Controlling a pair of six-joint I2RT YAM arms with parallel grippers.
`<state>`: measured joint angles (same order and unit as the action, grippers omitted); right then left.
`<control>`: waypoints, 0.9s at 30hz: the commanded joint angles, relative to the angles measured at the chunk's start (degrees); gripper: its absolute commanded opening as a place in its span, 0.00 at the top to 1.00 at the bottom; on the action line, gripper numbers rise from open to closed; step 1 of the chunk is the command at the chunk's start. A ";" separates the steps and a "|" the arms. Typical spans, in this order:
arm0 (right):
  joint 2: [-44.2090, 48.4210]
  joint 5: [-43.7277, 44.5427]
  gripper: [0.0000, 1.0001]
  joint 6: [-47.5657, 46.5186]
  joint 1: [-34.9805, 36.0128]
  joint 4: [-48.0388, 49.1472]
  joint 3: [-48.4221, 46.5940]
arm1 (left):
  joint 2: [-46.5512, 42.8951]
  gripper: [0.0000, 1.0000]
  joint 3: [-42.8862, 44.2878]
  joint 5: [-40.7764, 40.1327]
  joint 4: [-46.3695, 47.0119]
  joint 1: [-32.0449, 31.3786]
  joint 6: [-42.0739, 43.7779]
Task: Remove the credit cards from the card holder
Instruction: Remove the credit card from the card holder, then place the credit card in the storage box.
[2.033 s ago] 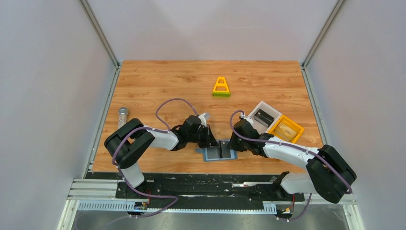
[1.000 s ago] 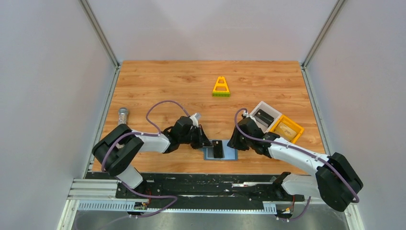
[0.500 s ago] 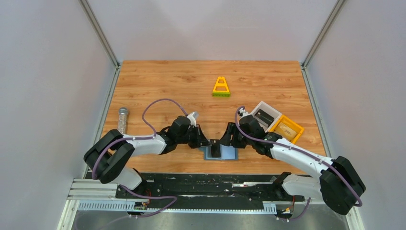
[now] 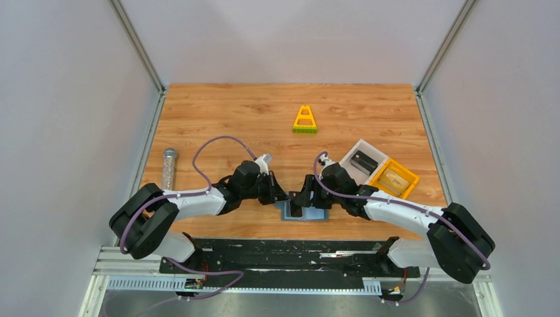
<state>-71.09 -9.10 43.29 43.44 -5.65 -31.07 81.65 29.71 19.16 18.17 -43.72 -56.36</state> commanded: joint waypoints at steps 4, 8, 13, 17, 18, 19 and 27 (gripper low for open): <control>-3.17 -1.22 0.40 0.30 0.47 8.52 0.94 | -0.88 1.00 -0.27 -0.25 1.68 0.22 -0.44; -5.01 -1.95 0.40 -0.52 0.42 9.67 1.01 | -0.48 1.00 -0.12 -0.09 2.13 0.22 -0.50; -8.14 -3.67 0.42 -1.05 0.41 11.77 0.97 | 1.26 0.99 0.14 0.63 3.52 0.22 -0.54; -8.79 -4.63 0.48 -2.01 0.46 13.26 1.46 | 2.99 0.90 0.17 1.73 5.58 0.22 -1.28; -8.81 -4.78 0.50 -2.25 0.42 13.43 1.53 | 3.21 0.87 0.17 1.79 6.09 0.22 -1.34; -8.84 -4.93 0.51 -2.58 0.44 13.61 1.61 | 3.66 0.86 0.17 1.90 6.26 0.22 -1.36; -8.51 -5.29 0.57 -4.53 0.42 13.91 1.80 | 6.31 0.75 -0.07 3.79 9.98 0.22 -2.00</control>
<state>-79.59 -13.61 41.12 43.70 4.40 -29.65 86.78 29.71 21.10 23.22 -43.40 -57.78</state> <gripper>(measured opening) 0.441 0.242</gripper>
